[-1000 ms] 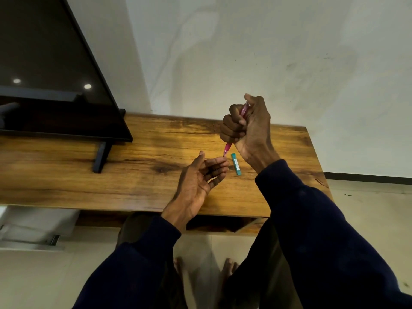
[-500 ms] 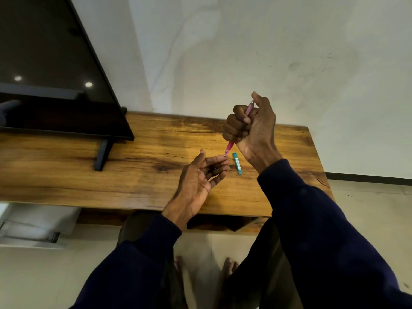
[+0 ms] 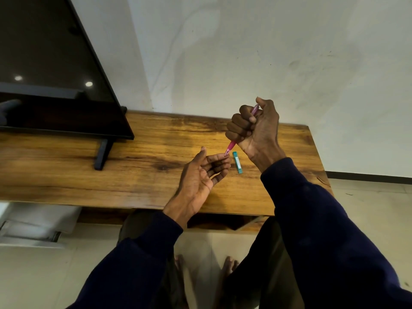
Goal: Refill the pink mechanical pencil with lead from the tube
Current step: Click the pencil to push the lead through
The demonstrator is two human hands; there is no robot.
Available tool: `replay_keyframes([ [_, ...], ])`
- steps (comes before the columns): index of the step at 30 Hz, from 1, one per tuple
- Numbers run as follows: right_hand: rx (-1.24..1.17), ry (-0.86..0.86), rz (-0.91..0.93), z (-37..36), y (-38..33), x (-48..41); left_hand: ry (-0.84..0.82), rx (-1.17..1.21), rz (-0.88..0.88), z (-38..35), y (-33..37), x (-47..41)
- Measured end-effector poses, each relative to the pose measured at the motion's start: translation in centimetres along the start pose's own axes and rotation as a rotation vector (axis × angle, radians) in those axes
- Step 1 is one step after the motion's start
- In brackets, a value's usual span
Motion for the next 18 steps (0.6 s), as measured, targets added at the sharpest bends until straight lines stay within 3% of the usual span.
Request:
replay_keyframes([
  [18,-0.038,-0.051,-0.019,-0.05,-0.17,-0.08,0.013,-0.013,0.004,0.02,0.06,0.03],
])
Point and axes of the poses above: each hand's wrist, its own x-axis away from the middle knuckle, its own z-axis out of the back of the hand, y = z × x, the point moved 4 cm from there along -x, towards the middle knuckle, and after that the axes turned 2 degrees about x, right-handed, at the moved point
